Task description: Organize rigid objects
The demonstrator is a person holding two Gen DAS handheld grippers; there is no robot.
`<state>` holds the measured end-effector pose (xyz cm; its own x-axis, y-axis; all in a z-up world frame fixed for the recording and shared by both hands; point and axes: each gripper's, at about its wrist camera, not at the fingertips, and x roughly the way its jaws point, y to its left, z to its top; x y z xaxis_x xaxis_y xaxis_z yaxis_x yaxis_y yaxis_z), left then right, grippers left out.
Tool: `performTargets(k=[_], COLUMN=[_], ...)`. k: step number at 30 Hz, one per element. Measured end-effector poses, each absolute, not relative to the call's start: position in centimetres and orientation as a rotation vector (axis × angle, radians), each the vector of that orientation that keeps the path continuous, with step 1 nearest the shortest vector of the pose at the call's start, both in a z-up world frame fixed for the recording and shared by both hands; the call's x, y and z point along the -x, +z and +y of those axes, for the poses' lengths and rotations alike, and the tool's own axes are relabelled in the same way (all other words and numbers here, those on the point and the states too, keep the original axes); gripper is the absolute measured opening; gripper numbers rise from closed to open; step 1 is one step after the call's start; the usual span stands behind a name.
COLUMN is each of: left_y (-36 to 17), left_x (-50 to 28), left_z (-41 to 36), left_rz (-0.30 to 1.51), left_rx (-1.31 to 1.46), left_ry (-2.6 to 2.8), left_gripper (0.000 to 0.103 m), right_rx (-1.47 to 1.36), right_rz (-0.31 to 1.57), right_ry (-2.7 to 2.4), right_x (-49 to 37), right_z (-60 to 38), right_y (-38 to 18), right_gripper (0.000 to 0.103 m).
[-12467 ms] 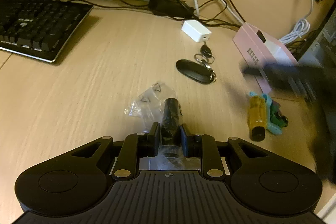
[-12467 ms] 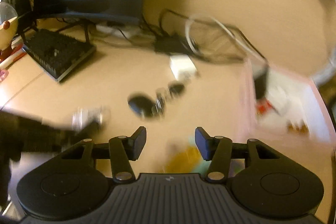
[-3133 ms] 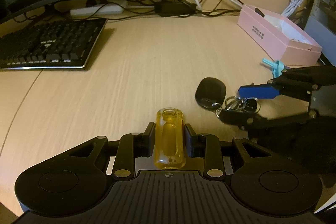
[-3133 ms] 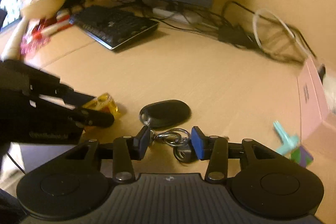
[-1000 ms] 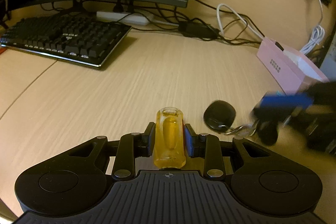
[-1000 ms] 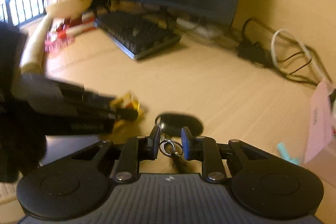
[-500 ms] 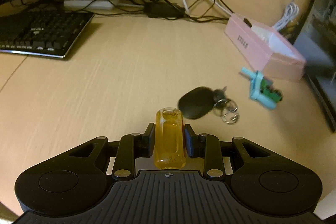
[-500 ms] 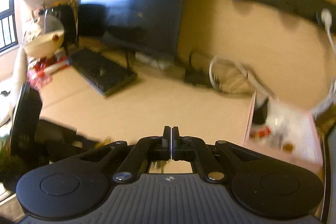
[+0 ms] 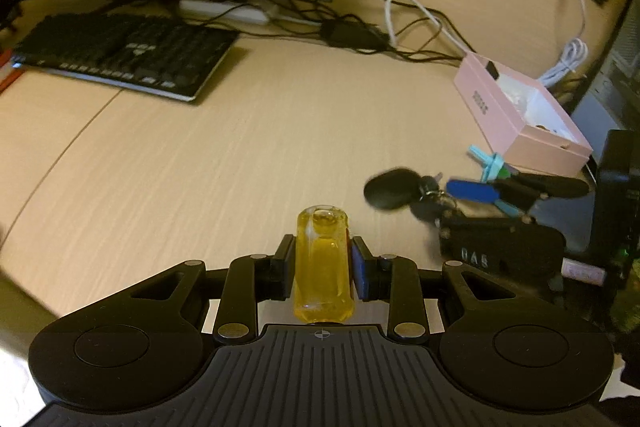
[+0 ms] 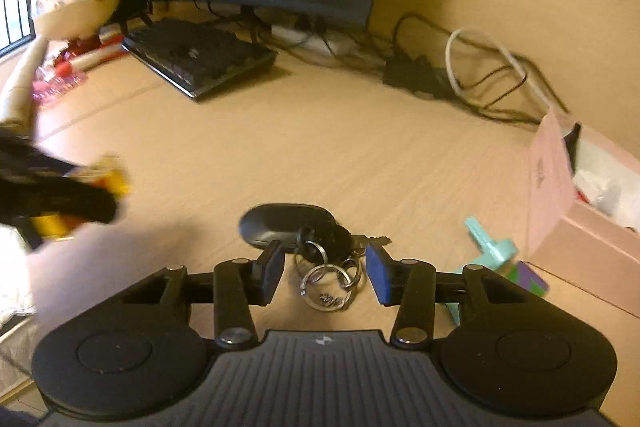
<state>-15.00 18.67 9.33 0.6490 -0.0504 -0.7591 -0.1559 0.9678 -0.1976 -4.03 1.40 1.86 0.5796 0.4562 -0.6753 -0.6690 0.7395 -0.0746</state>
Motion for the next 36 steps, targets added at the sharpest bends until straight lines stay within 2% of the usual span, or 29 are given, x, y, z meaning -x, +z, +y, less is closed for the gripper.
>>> performTargets(k=[2,3,4,5,7,8,9,16,27,32,36], left_y=[9.4,9.3,9.3,9.2,9.3,9.3,9.4,9.9,11.1,13.6,15.2], left_x=[15.4,15.5,15.4,15.3,14.9,14.6,14.4,12.3,9.2,6.2,4.1], left_z=[18.7,18.6,18.5,18.3,17.7,17.3,16.8,11.9,5.9,2.6,0.2], left_rz=[0.872,0.876,0.881,0.884,0.887,0.886,0.886,0.89,0.88,0.801,0.746], left_rx=[0.26,0.261,0.26,0.258,0.252,0.244,0.235,0.135,0.095,0.062,0.032], left_ry=[0.065,0.066,0.066,0.063,0.048,0.031,0.011,-0.19,-0.42,-0.522,-0.544], left_gripper=[0.032,0.032,0.032,0.032,0.032,0.032,0.032,0.032,0.032,0.032,0.032], right_rx=[0.314,0.298,0.287,0.29,0.314,0.321,0.321,0.228,0.12,0.104,0.13], right_rz=[0.684,0.704,0.716,0.711,0.681,0.663,0.644,0.524,0.437,0.348,0.426], right_ry=[0.683,0.696,0.712,0.719,0.714,0.712,0.712,0.622,0.384,0.309,0.254], right_x=[3.9,3.8,3.9,4.2,4.8,5.1,5.3,7.3,10.5,12.2,12.8], right_z=[1.1,1.0,0.7,0.4,-0.1,-0.5,-0.9,-6.5,-15.9,-18.8,-21.2], right_y=[1.8,1.9,2.1,2.3,3.0,3.6,4.4,10.4,15.2,18.1,16.9], right_gripper=[0.043,0.037,0.022,0.016,0.015,0.011,0.001,0.001,0.001,0.001,0.001])
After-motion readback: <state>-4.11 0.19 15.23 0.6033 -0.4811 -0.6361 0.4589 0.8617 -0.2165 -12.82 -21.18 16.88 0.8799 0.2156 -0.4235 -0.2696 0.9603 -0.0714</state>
